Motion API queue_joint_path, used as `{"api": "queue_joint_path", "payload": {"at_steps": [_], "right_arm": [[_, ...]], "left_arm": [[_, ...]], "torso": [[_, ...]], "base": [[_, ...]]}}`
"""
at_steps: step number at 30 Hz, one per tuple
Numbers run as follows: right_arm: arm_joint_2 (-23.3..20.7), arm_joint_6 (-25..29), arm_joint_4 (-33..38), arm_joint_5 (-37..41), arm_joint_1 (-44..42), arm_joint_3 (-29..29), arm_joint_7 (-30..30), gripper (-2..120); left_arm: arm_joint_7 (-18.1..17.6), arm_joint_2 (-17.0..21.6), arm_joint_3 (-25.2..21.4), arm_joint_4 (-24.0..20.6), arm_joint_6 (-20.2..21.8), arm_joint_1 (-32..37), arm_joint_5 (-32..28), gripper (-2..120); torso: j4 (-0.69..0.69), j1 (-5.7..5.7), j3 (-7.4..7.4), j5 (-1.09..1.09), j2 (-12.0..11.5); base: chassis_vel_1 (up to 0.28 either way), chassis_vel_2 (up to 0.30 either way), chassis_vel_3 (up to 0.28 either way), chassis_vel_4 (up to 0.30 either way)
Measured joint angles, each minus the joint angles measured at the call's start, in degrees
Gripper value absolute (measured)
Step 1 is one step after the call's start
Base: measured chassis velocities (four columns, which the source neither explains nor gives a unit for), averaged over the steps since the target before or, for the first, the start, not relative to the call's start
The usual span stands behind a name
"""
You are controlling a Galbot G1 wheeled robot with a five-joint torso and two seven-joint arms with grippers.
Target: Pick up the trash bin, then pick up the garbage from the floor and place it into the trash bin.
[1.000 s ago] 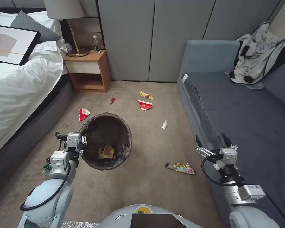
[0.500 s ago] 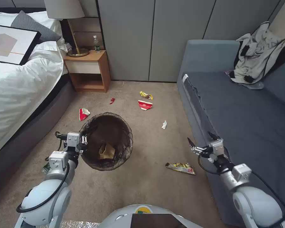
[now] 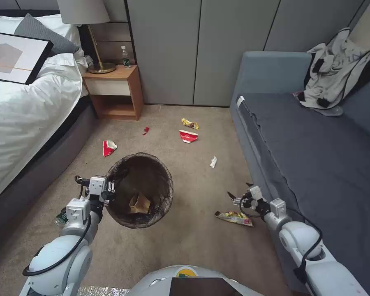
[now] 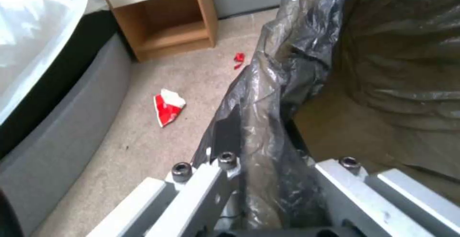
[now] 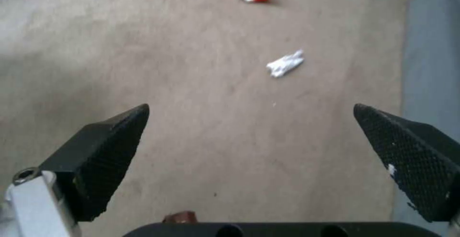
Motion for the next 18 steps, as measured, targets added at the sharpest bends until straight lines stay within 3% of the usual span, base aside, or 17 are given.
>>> {"api": "queue_joint_path", "payload": {"at_steps": [7, 18], "right_arm": [[-3.42, -2.93, -7.09, -1.92, 3.99, -2.09, -7.94, 100], [-6.61, -6.54, -14.6, -2.72, 7.51, -4.18, -13.58, 100]], "left_arm": [[-0.04, 0.54, 0.53, 1.39, 0.37, -0.39, 0.0, 2], [-0.14, 0.21, 1.54, 2.85, 0.45, -0.94, 0.96, 2]], "torso": [[0.0, 0.0, 0.0, -0.02, 0.0], [0.0, 0.0, 0.0, -0.01, 0.0]], "base": [[0.0, 0.0, 0.0, 0.0], [0.0, 0.0, 0.0, 0.0]]}}
